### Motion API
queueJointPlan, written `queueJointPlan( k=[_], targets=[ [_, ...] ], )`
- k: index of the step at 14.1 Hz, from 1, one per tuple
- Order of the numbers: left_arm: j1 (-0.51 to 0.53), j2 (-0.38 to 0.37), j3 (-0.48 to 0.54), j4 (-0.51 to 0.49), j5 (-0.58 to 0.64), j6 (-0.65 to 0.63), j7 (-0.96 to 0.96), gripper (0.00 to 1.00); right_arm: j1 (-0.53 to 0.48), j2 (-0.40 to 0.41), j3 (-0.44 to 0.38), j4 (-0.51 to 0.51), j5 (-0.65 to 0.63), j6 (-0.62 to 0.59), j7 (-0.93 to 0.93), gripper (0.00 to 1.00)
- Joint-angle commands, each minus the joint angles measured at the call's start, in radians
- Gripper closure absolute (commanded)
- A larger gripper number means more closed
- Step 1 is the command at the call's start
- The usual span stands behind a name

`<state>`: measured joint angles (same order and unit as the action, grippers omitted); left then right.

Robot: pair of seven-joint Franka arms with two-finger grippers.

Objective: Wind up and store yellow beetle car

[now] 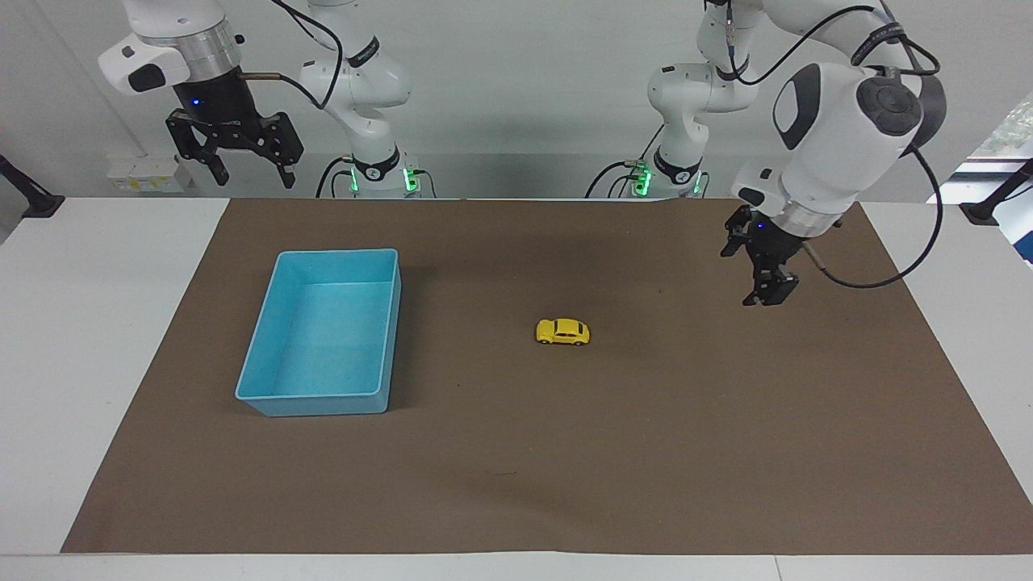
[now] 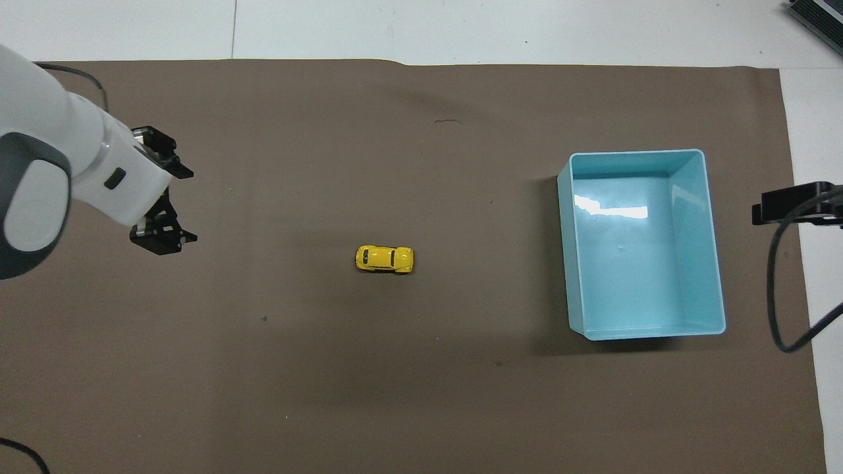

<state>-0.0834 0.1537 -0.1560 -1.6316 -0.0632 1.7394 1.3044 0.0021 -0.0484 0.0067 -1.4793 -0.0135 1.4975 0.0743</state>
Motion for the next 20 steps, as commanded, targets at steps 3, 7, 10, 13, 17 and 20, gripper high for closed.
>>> queueJointPlan(
  k=[3, 7, 10, 13, 17, 20],
  targets=[
    [-0.088, 0.045, 0.013, -0.1, -0.009, 0.179, 0.041, 0.0, -0.01, -0.013, 0.007, -0.007, -0.006, -0.011, 0.001, 0.0],
    [-0.182, 0.089, 0.015, -0.181, -0.01, 0.372, -0.014, 0.0, -0.01, -0.013, 0.007, -0.007, -0.006, -0.011, 0.001, 0.0],
    [-0.232, 0.092, 0.015, -0.24, -0.012, 0.437, -0.039, 0.0, -0.01, -0.013, 0.007, -0.007, -0.006, -0.011, 0.001, 0.0],
    [-0.292, 0.104, 0.015, -0.277, -0.012, 0.523, -0.144, 0.0, -0.01, -0.013, 0.007, -0.007, -0.006, -0.011, 0.001, 0.0],
    [-0.357, 0.15, 0.016, -0.284, -0.012, 0.572, -0.229, 0.0, -0.01, -0.013, 0.007, -0.007, -0.006, -0.011, 0.001, 0.0],
    [-0.368, 0.172, 0.018, -0.284, -0.012, 0.614, -0.255, 0.0, -0.01, -0.013, 0.007, -0.007, -0.006, -0.011, 0.001, 0.0]
  ],
)
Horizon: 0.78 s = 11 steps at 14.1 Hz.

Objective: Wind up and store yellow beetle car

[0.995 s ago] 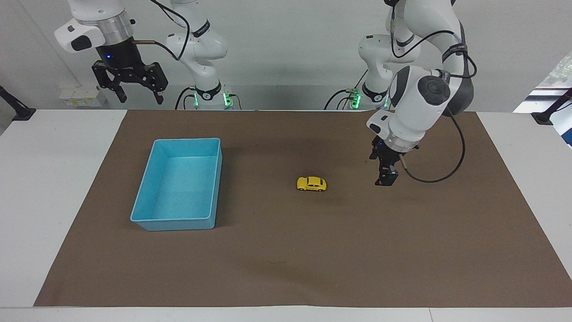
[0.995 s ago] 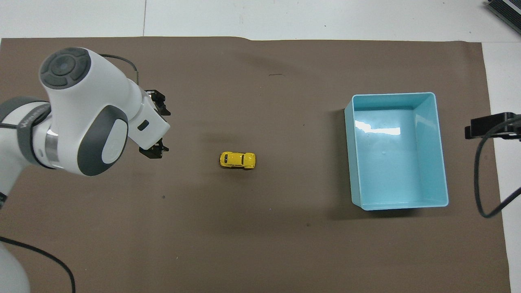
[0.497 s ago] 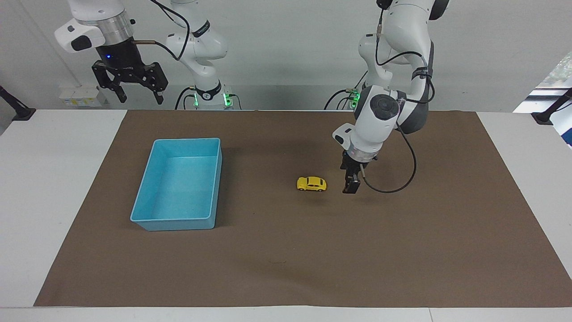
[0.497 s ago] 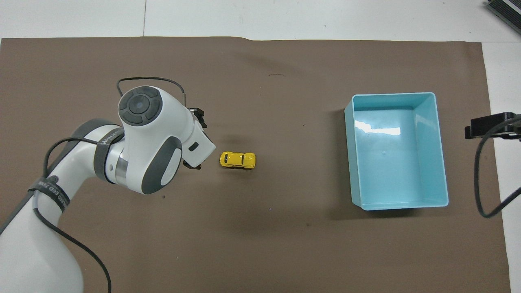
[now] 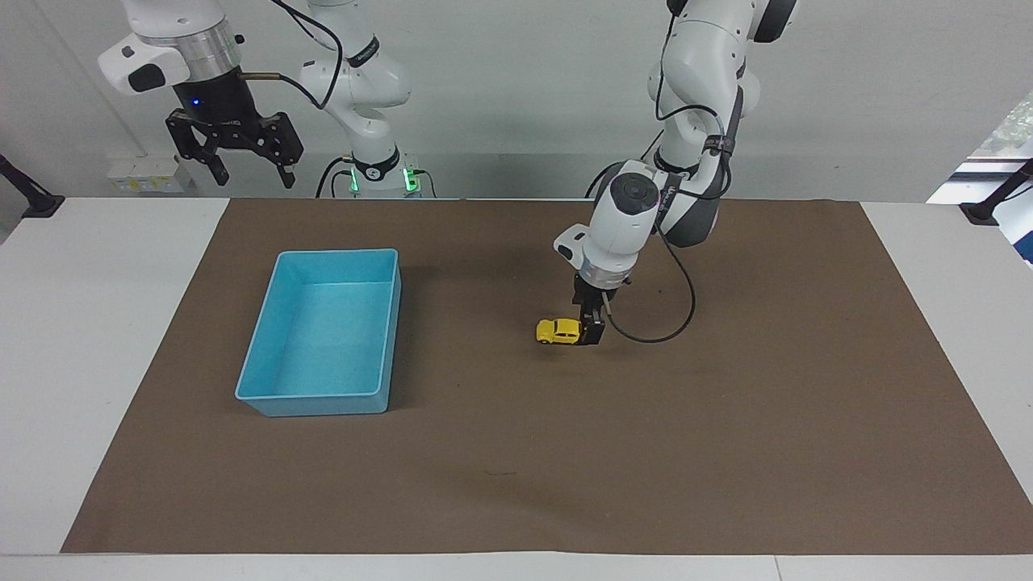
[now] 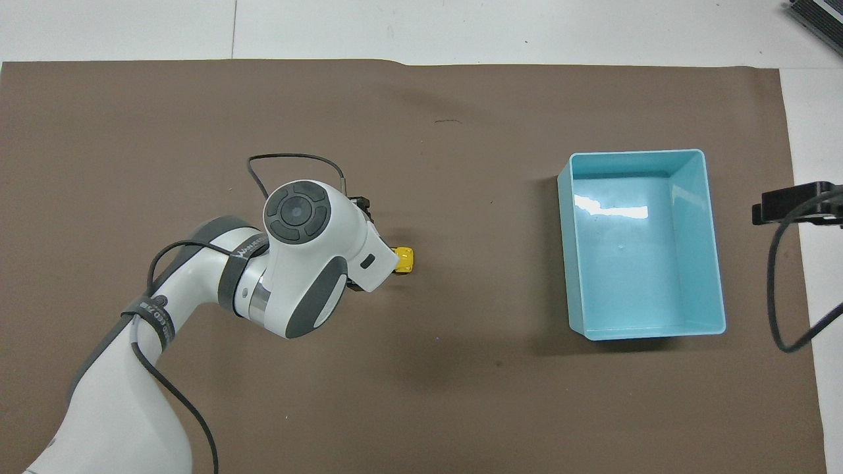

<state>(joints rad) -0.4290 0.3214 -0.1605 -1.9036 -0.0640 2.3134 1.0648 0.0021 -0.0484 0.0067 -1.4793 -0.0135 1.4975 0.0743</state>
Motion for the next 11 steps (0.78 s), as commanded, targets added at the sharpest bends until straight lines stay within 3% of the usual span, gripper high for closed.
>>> queueJointPlan(
  k=[1, 11],
  targets=[
    [-0.024, 0.005, 0.022, -0.012, -0.011, 0.04, -0.019, 0.0, -0.01, -0.013, 0.007, -0.007, -0.006, -0.011, 0.001, 0.0],
    [-0.077, 0.028, 0.026, -0.038, 0.021, 0.044, -0.114, 0.0, -0.01, -0.013, 0.007, -0.007, -0.006, -0.011, 0.002, 0.0]
  ],
)
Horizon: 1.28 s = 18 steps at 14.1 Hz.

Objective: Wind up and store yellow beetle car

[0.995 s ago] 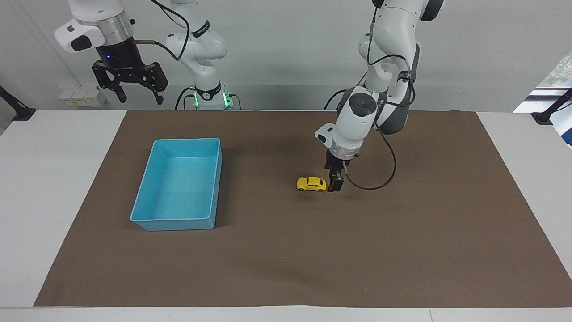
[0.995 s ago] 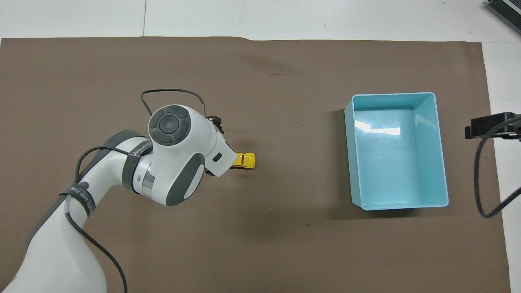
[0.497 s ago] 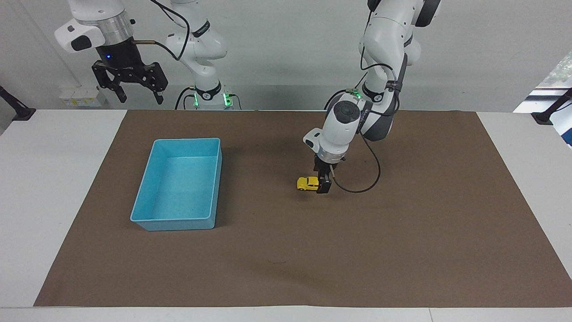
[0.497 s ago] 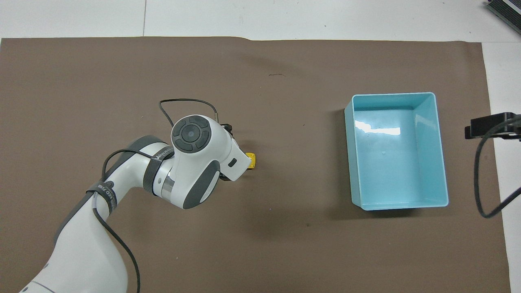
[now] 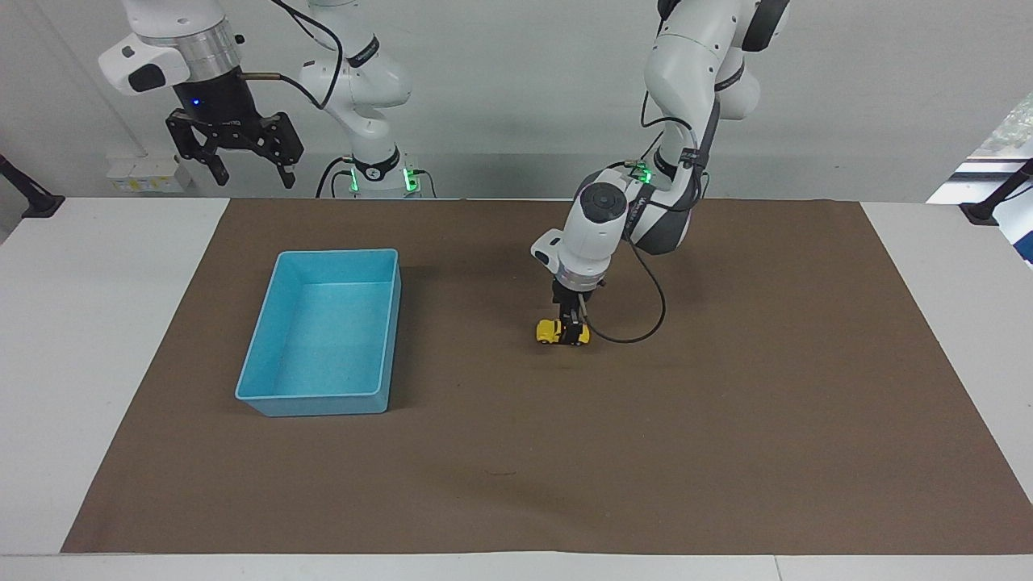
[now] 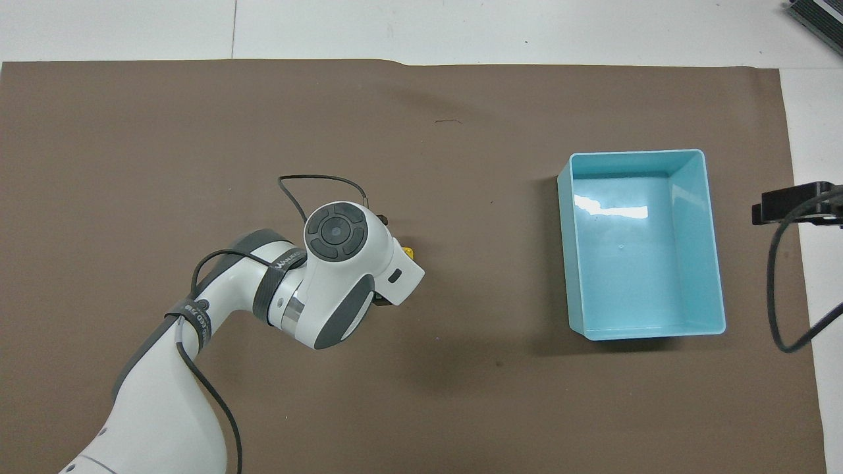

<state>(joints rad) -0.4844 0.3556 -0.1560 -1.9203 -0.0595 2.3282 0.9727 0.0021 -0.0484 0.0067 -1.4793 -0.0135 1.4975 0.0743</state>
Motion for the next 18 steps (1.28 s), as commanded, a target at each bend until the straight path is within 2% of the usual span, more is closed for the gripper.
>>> queueJointPlan(
  k=[1, 4, 8, 9, 10, 11, 12, 14, 18],
  targets=[
    [-0.022, -0.006, 0.021, -0.022, 0.015, 0.022, -0.022, 0.02, -0.01, -0.013, 0.007, -0.007, -0.006, -0.011, 0.001, 0.0],
    [-0.026, -0.007, 0.023, -0.022, 0.017, 0.017, -0.025, 0.14, -0.01, -0.013, 0.007, -0.007, -0.006, -0.011, 0.001, 0.0],
    [-0.026, -0.006, 0.021, -0.022, 0.017, 0.022, -0.031, 0.17, -0.01, -0.013, 0.007, -0.007, -0.006, -0.011, 0.001, 0.0],
    [-0.026, -0.006, 0.021, -0.022, 0.017, 0.02, -0.037, 0.23, -0.01, -0.013, 0.007, -0.007, -0.006, -0.011, 0.001, 0.0],
    [-0.026, -0.006, 0.021, -0.022, 0.017, 0.017, -0.039, 0.39, -0.01, -0.013, 0.007, -0.007, -0.006, -0.011, 0.001, 0.0],
    [-0.026, -0.007, 0.021, -0.02, 0.017, 0.016, -0.043, 0.62, -0.01, -0.013, 0.007, -0.007, -0.006, -0.011, 0.001, 0.0],
    [-0.023, -0.006, 0.021, -0.022, 0.017, 0.016, -0.049, 0.72, -0.01, -0.013, 0.007, -0.007, -0.006, -0.011, 0.001, 0.0],
    [-0.02, -0.004, 0.02, -0.02, 0.017, 0.017, -0.06, 1.0, -0.01, -0.013, 0.007, -0.007, -0.006, -0.011, 0.001, 0.0],
    [-0.01, -0.006, 0.02, -0.023, 0.017, 0.001, -0.058, 1.0, -0.01, -0.013, 0.007, -0.007, -0.006, -0.011, 0.001, 0.0]
  ],
)
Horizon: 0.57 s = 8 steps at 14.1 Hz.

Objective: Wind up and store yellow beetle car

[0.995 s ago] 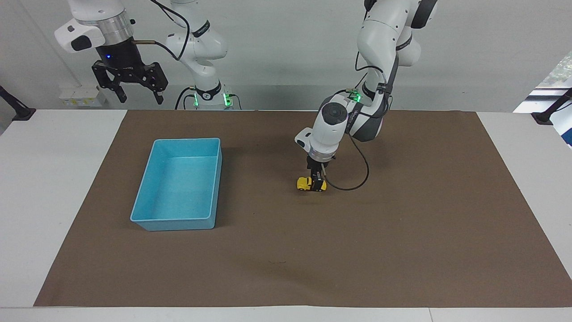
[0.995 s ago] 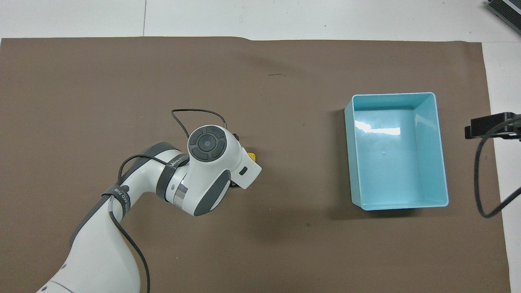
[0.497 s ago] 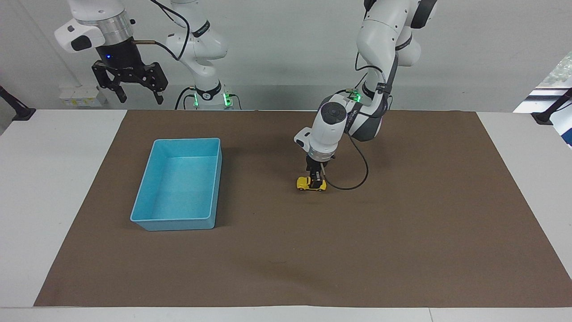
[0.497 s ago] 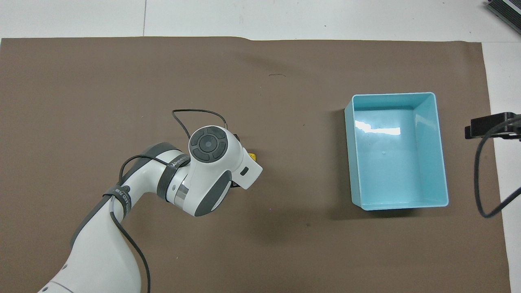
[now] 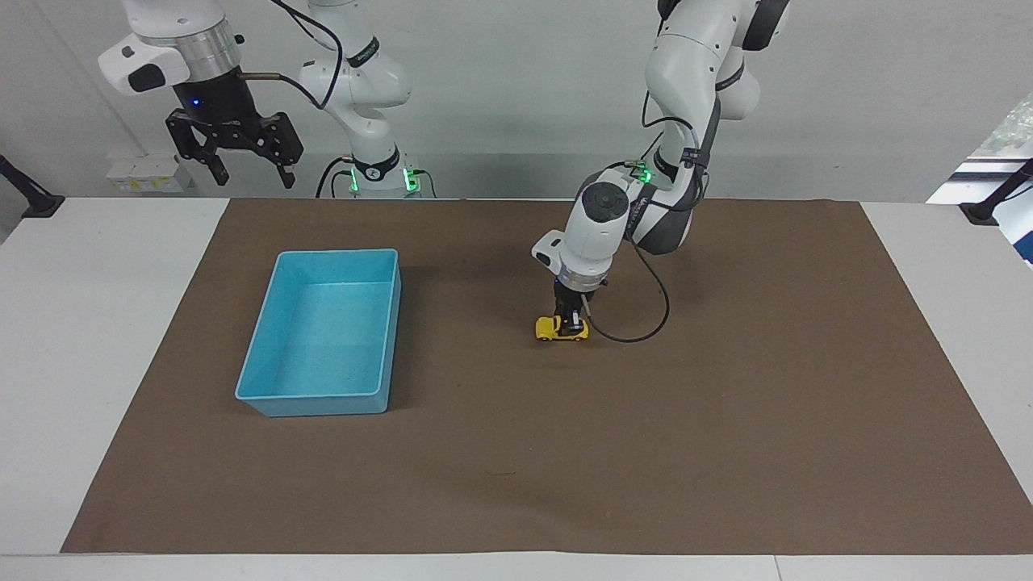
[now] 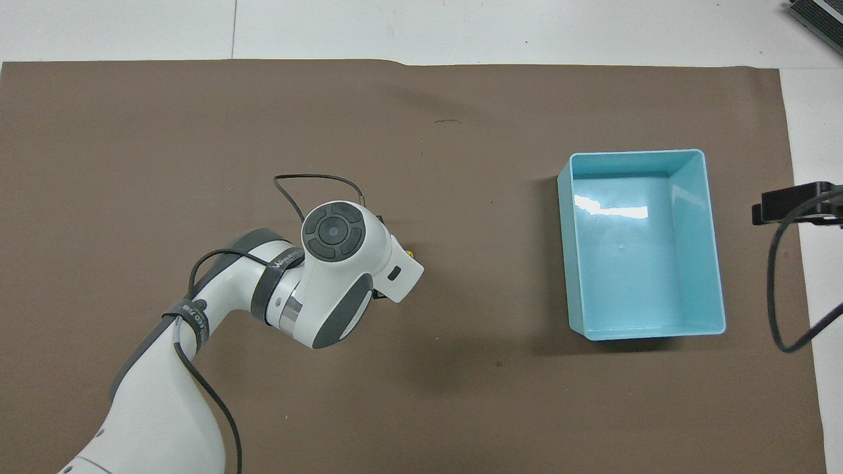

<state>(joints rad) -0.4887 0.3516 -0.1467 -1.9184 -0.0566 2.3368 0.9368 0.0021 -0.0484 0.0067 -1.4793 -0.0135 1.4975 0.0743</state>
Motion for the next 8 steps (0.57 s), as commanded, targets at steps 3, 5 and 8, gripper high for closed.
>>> queueJointPlan(
  k=[3, 5, 8],
  targets=[
    [0.002, -0.003, 0.012, -0.025, 0.014, -0.027, -0.021, 1.0, -0.011, -0.013, 0.007, -0.007, -0.006, -0.011, 0.001, 0.0],
    [0.01, -0.003, 0.013, -0.025, 0.014, -0.039, -0.021, 1.0, -0.01, -0.013, 0.007, -0.007, -0.006, -0.011, 0.001, 0.0],
    [0.01, -0.008, 0.016, -0.04, 0.015, -0.05, -0.023, 1.0, -0.01, -0.013, 0.007, -0.007, -0.006, -0.011, 0.001, 0.0]
  ],
)
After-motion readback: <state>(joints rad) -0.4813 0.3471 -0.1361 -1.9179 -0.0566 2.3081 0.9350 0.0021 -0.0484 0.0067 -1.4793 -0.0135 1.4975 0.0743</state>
